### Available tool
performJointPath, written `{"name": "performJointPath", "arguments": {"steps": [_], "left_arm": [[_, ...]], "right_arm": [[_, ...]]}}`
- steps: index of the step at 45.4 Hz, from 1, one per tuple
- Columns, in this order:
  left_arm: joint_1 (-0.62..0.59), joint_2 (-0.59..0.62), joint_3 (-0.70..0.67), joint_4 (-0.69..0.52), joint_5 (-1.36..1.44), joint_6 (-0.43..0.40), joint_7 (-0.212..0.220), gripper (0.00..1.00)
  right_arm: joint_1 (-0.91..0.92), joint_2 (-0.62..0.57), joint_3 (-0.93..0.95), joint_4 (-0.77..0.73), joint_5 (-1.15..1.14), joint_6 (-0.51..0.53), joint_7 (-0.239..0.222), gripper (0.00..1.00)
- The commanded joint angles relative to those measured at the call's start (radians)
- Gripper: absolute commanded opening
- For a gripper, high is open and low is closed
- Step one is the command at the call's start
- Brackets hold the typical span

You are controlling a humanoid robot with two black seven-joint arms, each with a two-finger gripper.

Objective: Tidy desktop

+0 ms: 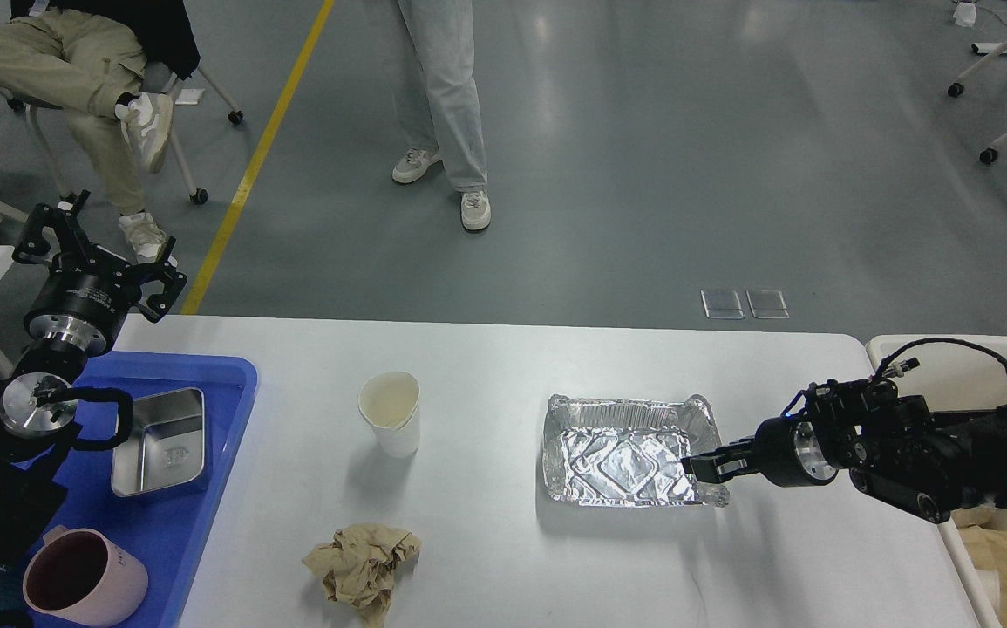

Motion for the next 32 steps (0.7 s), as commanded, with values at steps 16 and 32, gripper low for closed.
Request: {"name": "performJointPath", "arguments": {"steps": [16,32], "left_arm": [[0.0,0.0,0.0,0.0,0.0,0.001,-0.001,1.0],[0.005,0.001,0.003,0.001,0.005,0.0,-0.008,0.99]], "right_arm": [[0.006,0.006,-0.041,-0.006,0.087,0.062,-0.003,0.0],[0.077,-0.035,-0.038,0.036,0.098,0.142,0.052,0.0]]}}
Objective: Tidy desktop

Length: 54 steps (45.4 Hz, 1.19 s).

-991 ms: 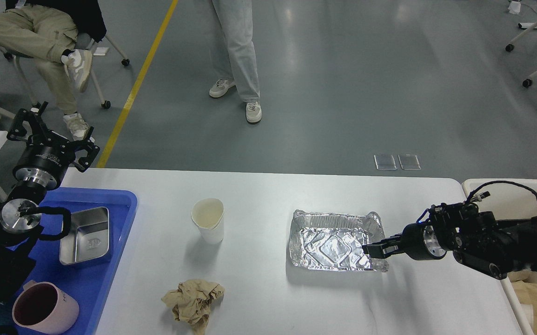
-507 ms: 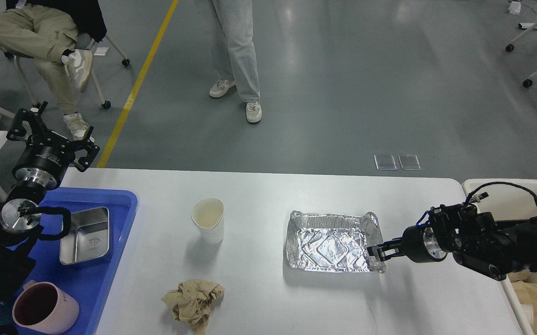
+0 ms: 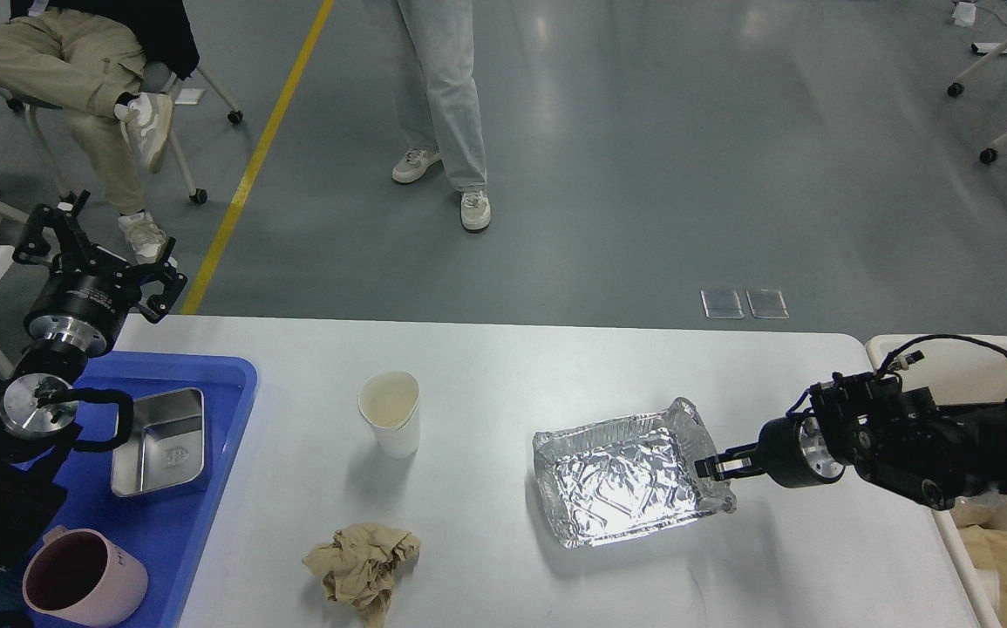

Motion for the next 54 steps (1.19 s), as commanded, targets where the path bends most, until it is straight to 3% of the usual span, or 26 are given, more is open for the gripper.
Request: {"name": "performJointPath", "arguments": {"steps": [1,21,38,45,54], "left_arm": [[0.005,0.001,0.0,0.001,0.002,0.0,-0.003,0.99],[0.036,0.005,0.002,0.0,0.003,-0.002,-0.004,1.0],[0.04,0.009,0.002,0.0,0.01,-0.005,-0.004,0.99],[0.043,0.028,0.0,-0.002,0.017,-0.121,-0.01,0.99],[0.045,0.026,0.003,-0.005,0.019,-0.155,-0.053,0.99]], "right_arm": [[0.048,-0.036,0.005,0.035,0.002,0.044,0.035,0.0],[0.287,-0.224,0.041,0.282,0.103,0.165,0.051,0.0],[0.3,-0.304,0.13,0.368,0.18,0.216,0.06,0.0],[0.295,-0.317,0.132,0.37,0.181,0.216,0.063,0.0],[0.289,-0.317,0.132,0.37,0.181,0.214,0.063,0.0]]}}
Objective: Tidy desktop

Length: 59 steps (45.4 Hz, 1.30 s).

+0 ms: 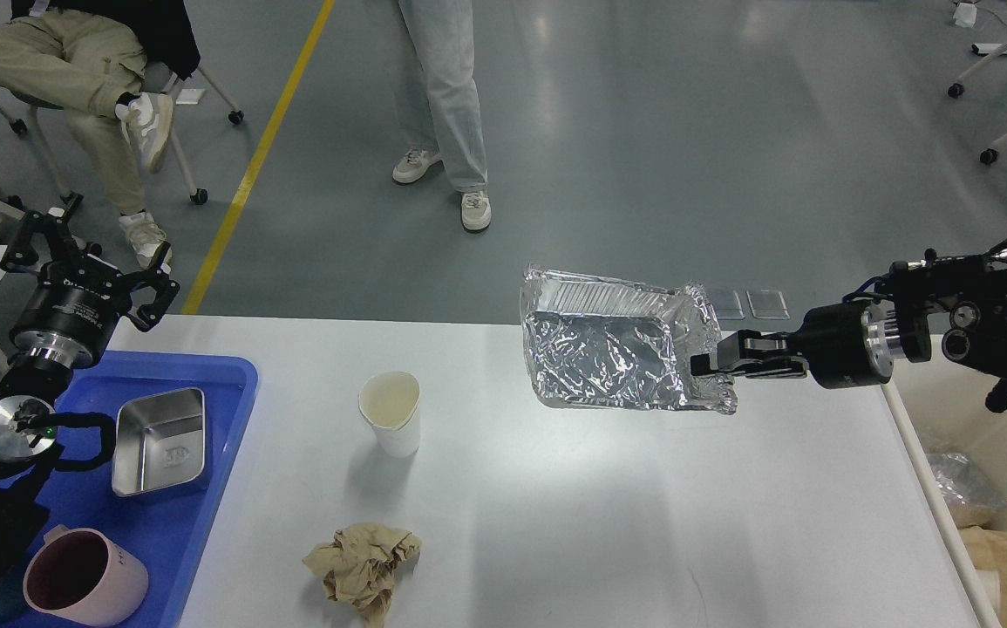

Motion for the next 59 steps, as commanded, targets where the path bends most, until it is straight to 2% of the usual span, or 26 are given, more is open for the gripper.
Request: {"name": "performJointPath", "arguments": {"steps": [1,5,10,16,24,29,45,54,59], "left_arm": [[0.005,-0.004,0.003,-0.007,0.006,-0.016,-0.02,0.99],[0.023,0.004,0.004,-0.021,0.083,-0.033,-0.02,1.0],[0.039,0.025,0.004,-0.049,0.245,-0.105,-0.02,0.99],[0.059,0.044,0.004,-0.104,0.399,-0.136,-0.013,0.99],[0.123,0.108,0.073,-0.288,0.531,-0.122,-0.007,0.99],[0.152,0.149,0.095,-0.334,0.609,-0.116,-0.009,0.99],[0.326,0.448,0.095,-0.619,0.799,-0.14,-0.026,0.99],[0.384,0.6,0.067,-0.725,0.888,-0.148,-0.127,0.99],[0.398,0.676,0.033,-0.764,0.925,-0.157,-0.154,0.99]], "right_arm": [[-0.002,-0.002,0.0,0.0,0.0,-0.001,0.0,0.0],[-0.002,-0.002,0.0,0.0,0.0,-0.001,0.0,0.0],[-0.002,-0.002,0.0,0.005,-0.001,-0.001,0.0,0.0],[-0.004,0.0,0.0,0.006,0.0,-0.003,0.0,0.0],[-0.01,0.001,-0.002,0.006,-0.001,-0.004,0.0,0.0],[-0.011,0.003,-0.002,0.006,-0.001,-0.004,0.0,0.0],[-0.025,0.015,-0.002,0.005,-0.001,-0.01,-0.001,0.0],[-0.03,0.016,-0.002,0.005,-0.001,-0.012,0.0,0.0],[-0.037,0.015,-0.002,0.005,-0.001,-0.014,0.0,0.0]]}}
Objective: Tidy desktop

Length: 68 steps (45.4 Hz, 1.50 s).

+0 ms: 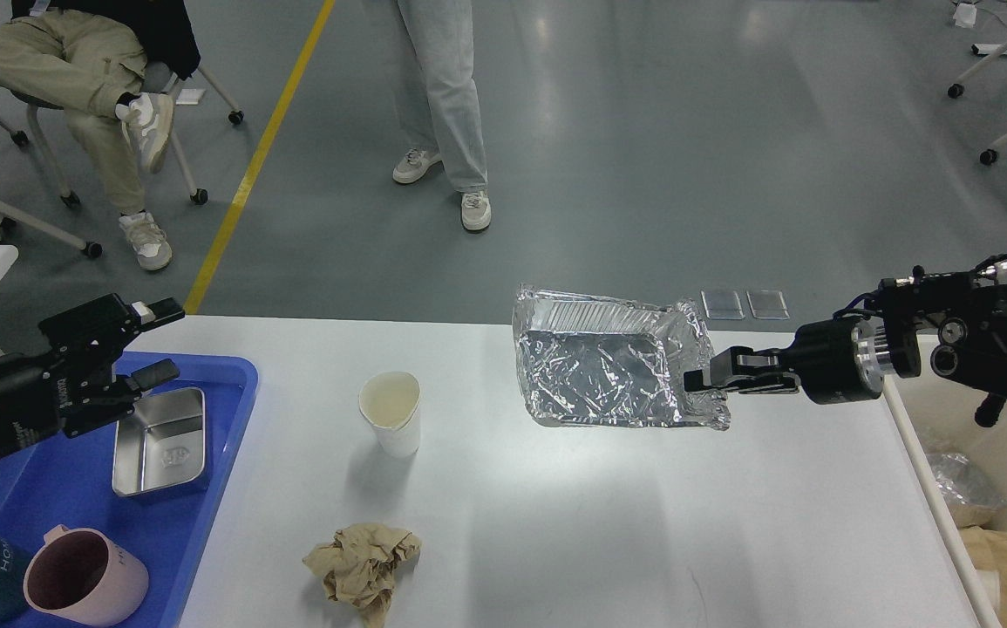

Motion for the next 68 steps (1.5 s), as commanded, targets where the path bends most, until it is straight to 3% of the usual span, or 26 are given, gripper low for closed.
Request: {"name": "performJointPath", "arguments": {"steps": [1,12,25,40,49,54,57,60,68], "left_arm": [[0.024,0.092,-0.038,-0.043,0.046,-0.014,-0.037,0.99],[0.03,0.248,-0.105,-0.061,0.219,-0.018,-0.161,0.99],[0.011,0.402,-0.17,-0.058,0.219,-0.028,-0.189,0.99],[-0.048,0.42,-0.168,-0.031,0.155,-0.058,-0.184,0.99],[-0.061,0.316,-0.145,0.021,0.12,-0.063,-0.172,0.99],[-0.07,0.246,-0.141,0.021,0.133,-0.029,-0.17,0.99],[-0.081,0.19,-0.137,0.021,0.17,0.067,-0.169,0.99],[-0.082,0.173,-0.137,0.021,0.218,0.112,-0.158,0.99],[-0.088,0.104,-0.136,0.024,0.25,0.104,-0.127,0.99]], "right_arm": [[-0.006,-0.001,0.0,0.0,0.0,-0.001,0.001,0.0],[-0.017,-0.001,0.001,-0.001,-0.002,-0.001,0.001,0.0],[-0.017,0.0,0.003,-0.001,-0.002,-0.001,0.001,0.0],[-0.017,0.0,0.003,-0.003,-0.002,-0.001,0.001,0.0],[-0.017,0.0,0.003,-0.001,-0.002,-0.009,0.001,0.0],[-0.019,0.0,0.003,-0.001,-0.001,-0.009,0.001,0.0],[-0.019,0.0,0.003,-0.001,-0.002,-0.011,0.0,0.0],[-0.019,0.0,0.003,-0.001,0.0,-0.011,0.0,0.0],[-0.02,0.0,0.003,-0.001,0.0,-0.017,0.0,0.0]]}}
